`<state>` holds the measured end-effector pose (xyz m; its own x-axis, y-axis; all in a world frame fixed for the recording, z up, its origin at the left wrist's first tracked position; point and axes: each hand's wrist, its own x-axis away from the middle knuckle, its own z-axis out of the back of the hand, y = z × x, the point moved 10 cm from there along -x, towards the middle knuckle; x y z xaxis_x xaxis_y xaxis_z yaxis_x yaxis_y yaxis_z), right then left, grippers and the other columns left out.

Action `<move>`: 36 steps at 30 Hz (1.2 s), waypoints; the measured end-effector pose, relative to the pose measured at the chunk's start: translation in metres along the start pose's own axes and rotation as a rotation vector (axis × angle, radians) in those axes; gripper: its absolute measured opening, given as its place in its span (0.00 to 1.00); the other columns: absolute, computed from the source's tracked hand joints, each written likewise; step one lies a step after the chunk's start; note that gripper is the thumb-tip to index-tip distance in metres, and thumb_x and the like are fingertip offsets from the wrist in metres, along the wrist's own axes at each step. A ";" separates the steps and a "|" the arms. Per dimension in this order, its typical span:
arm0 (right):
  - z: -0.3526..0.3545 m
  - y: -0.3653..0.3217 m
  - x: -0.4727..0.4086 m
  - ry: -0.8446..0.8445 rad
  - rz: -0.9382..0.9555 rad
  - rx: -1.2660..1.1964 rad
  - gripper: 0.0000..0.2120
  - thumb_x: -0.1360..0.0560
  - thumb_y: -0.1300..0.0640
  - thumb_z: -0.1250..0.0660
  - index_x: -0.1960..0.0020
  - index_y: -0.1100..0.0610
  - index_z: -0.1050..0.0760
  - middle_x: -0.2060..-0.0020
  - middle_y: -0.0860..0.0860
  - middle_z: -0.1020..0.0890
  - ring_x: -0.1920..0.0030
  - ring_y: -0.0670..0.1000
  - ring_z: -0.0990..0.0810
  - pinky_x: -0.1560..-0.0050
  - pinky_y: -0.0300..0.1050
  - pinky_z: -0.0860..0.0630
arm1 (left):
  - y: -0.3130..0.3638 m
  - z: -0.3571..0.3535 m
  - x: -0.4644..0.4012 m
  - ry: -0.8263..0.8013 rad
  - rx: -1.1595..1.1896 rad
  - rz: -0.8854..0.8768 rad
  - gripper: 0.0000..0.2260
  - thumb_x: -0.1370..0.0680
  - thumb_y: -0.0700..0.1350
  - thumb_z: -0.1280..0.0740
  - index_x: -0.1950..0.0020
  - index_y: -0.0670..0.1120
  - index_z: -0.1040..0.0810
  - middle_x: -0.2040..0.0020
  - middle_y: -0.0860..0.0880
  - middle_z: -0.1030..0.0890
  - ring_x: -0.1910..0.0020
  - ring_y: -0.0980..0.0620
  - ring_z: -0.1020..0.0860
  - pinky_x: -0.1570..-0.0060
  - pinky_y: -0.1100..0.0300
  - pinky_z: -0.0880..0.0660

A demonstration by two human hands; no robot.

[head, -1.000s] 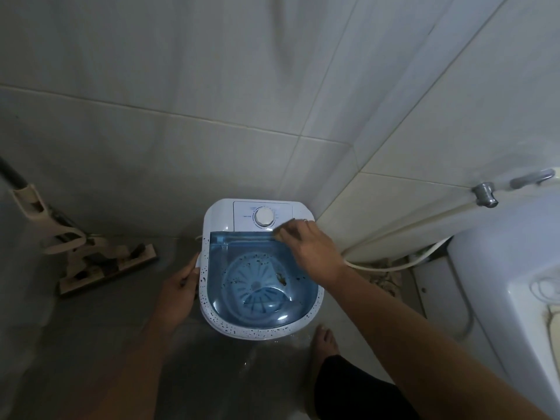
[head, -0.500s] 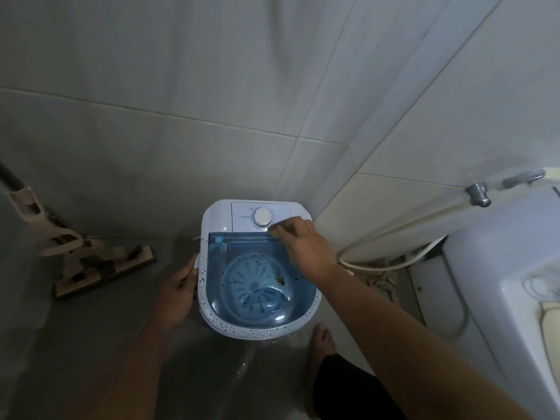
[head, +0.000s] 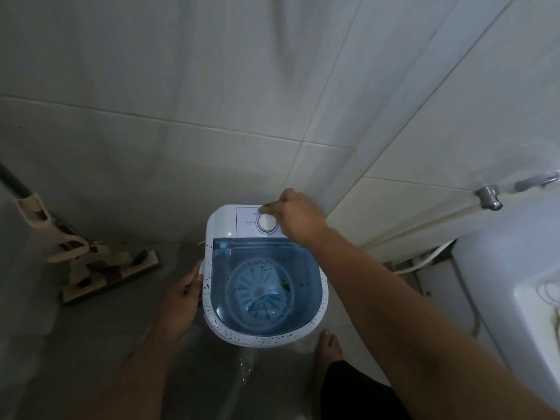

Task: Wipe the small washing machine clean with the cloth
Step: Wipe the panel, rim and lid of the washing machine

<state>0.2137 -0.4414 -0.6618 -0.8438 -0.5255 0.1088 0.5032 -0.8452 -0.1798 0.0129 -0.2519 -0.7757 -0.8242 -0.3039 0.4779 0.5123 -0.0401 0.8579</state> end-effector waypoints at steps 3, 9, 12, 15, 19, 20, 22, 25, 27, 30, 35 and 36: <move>-0.001 0.011 0.011 0.017 0.001 0.048 0.16 0.14 0.50 0.38 0.30 0.41 0.22 0.45 0.54 0.25 0.45 0.58 0.25 0.50 0.49 0.25 | -0.003 0.000 -0.002 -0.017 0.019 -0.002 0.16 0.17 0.48 0.39 0.32 0.65 0.27 0.44 0.59 0.17 0.42 0.58 0.20 0.36 0.52 0.26; -0.013 0.034 0.046 -0.049 -0.128 0.084 0.21 0.17 0.57 0.37 0.27 0.40 0.26 0.39 0.55 0.28 0.39 0.59 0.26 0.43 0.52 0.22 | 0.006 -0.004 0.003 -0.012 0.087 -0.004 0.16 0.17 0.43 0.41 0.32 0.58 0.29 0.55 0.68 0.18 0.59 0.75 0.22 0.49 0.67 0.27; -0.017 0.055 0.076 0.001 -0.291 -0.050 0.16 0.16 0.50 0.38 0.31 0.39 0.22 0.41 0.55 0.26 0.42 0.58 0.23 0.41 0.52 0.21 | 0.012 -0.004 0.007 0.002 0.098 -0.016 0.16 0.16 0.42 0.41 0.31 0.57 0.29 0.48 0.60 0.19 0.53 0.65 0.20 0.45 0.63 0.27; -0.018 0.082 0.088 0.016 -0.472 -0.202 0.22 0.17 0.38 0.39 0.42 0.52 0.15 0.49 0.59 0.17 0.51 0.59 0.17 0.50 0.46 0.22 | 0.013 -0.004 0.006 -0.010 0.086 -0.029 0.17 0.17 0.43 0.41 0.28 0.53 0.28 0.40 0.52 0.22 0.41 0.53 0.23 0.42 0.59 0.29; 0.009 0.086 0.069 0.169 -0.462 -0.302 0.20 0.18 0.40 0.36 0.55 0.54 0.15 0.58 0.59 0.19 0.61 0.55 0.20 0.56 0.42 0.28 | 0.010 -0.002 0.005 0.005 0.058 -0.014 0.17 0.17 0.44 0.40 0.28 0.54 0.28 0.41 0.52 0.20 0.44 0.57 0.21 0.45 0.63 0.28; 0.016 0.076 0.059 0.211 -0.416 -0.325 0.19 0.18 0.42 0.36 0.59 0.53 0.17 0.60 0.59 0.21 0.64 0.54 0.23 0.57 0.42 0.30 | 0.010 -0.003 0.005 0.004 0.055 -0.010 0.17 0.17 0.44 0.40 0.29 0.55 0.28 0.41 0.52 0.20 0.48 0.61 0.20 0.49 0.67 0.26; 0.026 0.045 0.044 0.265 -0.300 -0.326 0.13 0.18 0.47 0.33 0.55 0.52 0.15 0.58 0.58 0.21 0.62 0.53 0.23 0.56 0.42 0.28 | 0.010 -0.004 0.006 0.002 0.050 0.000 0.17 0.16 0.43 0.41 0.29 0.54 0.28 0.44 0.52 0.20 0.58 0.71 0.21 0.60 0.76 0.27; 0.021 -0.007 0.034 0.271 -0.110 -0.183 0.11 0.20 0.56 0.29 0.39 0.48 0.15 0.46 0.54 0.21 0.49 0.56 0.20 0.50 0.44 0.24 | 0.015 -0.004 0.008 0.013 0.029 -0.009 0.17 0.16 0.44 0.41 0.28 0.54 0.28 0.44 0.53 0.20 0.49 0.61 0.20 0.60 0.76 0.30; 0.005 -0.020 0.033 0.201 -0.057 -0.061 0.17 0.21 0.59 0.29 0.35 0.45 0.18 0.43 0.53 0.22 0.44 0.57 0.23 0.48 0.45 0.25 | 0.016 -0.003 0.008 0.014 0.033 -0.019 0.17 0.16 0.44 0.41 0.27 0.53 0.29 0.41 0.52 0.20 0.44 0.57 0.23 0.56 0.73 0.31; -0.002 0.014 0.030 0.138 -0.223 -0.074 0.17 0.18 0.60 0.34 0.33 0.47 0.20 0.40 0.55 0.26 0.39 0.59 0.27 0.39 0.51 0.24 | 0.016 -0.004 0.008 0.001 0.022 -0.020 0.17 0.16 0.44 0.41 0.28 0.54 0.29 0.42 0.54 0.21 0.44 0.58 0.24 0.59 0.76 0.32; 0.019 0.063 0.033 0.303 -0.372 -0.159 0.12 0.17 0.54 0.34 0.37 0.50 0.15 0.44 0.59 0.23 0.43 0.62 0.22 0.42 0.48 0.20 | 0.010 -0.003 0.006 0.006 0.048 -0.006 0.17 0.17 0.42 0.41 0.29 0.54 0.28 0.41 0.54 0.21 0.42 0.56 0.23 0.56 0.77 0.28; 0.023 0.065 0.034 0.348 -0.369 -0.162 0.11 0.17 0.54 0.34 0.38 0.50 0.15 0.45 0.59 0.23 0.44 0.62 0.21 0.44 0.48 0.20 | 0.008 -0.002 0.005 0.000 0.040 -0.001 0.17 0.17 0.43 0.41 0.29 0.56 0.28 0.40 0.54 0.20 0.42 0.56 0.22 0.50 0.71 0.27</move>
<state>0.2220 -0.5162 -0.6474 -0.9850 -0.1097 -0.1329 0.1496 -0.9273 -0.3430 0.0140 -0.2559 -0.7669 -0.8246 -0.3041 0.4771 0.5013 -0.0018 0.8653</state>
